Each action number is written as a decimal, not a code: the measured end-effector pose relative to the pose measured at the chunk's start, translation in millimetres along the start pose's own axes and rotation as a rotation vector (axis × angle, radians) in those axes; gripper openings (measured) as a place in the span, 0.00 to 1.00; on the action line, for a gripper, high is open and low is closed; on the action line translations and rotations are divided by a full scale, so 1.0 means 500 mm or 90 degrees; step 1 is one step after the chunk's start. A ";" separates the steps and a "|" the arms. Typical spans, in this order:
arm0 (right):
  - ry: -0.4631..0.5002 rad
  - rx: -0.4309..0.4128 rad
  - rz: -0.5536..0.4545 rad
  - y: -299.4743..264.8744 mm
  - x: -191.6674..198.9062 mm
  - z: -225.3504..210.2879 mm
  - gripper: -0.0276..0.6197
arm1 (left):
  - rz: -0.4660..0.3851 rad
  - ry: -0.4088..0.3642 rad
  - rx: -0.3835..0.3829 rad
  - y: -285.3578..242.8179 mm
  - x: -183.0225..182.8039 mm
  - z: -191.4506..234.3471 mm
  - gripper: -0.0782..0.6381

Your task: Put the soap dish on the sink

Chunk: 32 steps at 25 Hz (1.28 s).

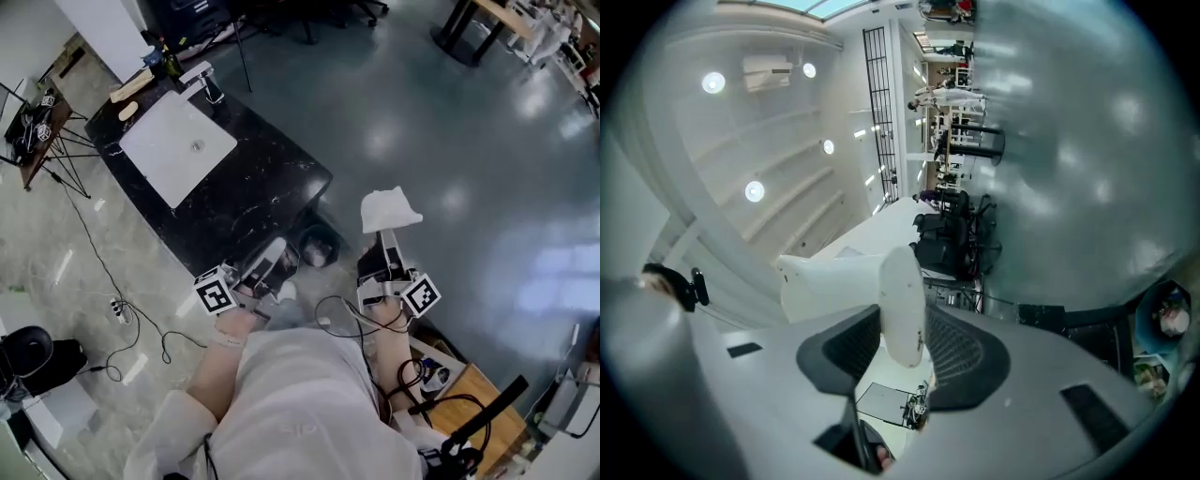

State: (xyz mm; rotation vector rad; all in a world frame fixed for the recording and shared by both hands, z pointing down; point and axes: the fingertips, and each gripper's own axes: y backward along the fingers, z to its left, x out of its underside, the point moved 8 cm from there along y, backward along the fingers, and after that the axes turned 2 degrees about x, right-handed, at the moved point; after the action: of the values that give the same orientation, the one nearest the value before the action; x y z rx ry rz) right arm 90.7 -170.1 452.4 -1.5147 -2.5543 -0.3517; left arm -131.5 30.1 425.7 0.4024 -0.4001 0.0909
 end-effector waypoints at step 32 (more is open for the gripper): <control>-0.101 0.387 0.342 -0.444 0.413 -0.300 0.29 | -0.266 0.016 -0.169 0.320 -0.202 0.246 0.21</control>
State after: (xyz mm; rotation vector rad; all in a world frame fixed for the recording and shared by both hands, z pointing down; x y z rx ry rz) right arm -201.4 -140.3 619.9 -1.8943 -1.9430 0.5715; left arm -295.1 127.2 547.5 0.2161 -0.2909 -0.3603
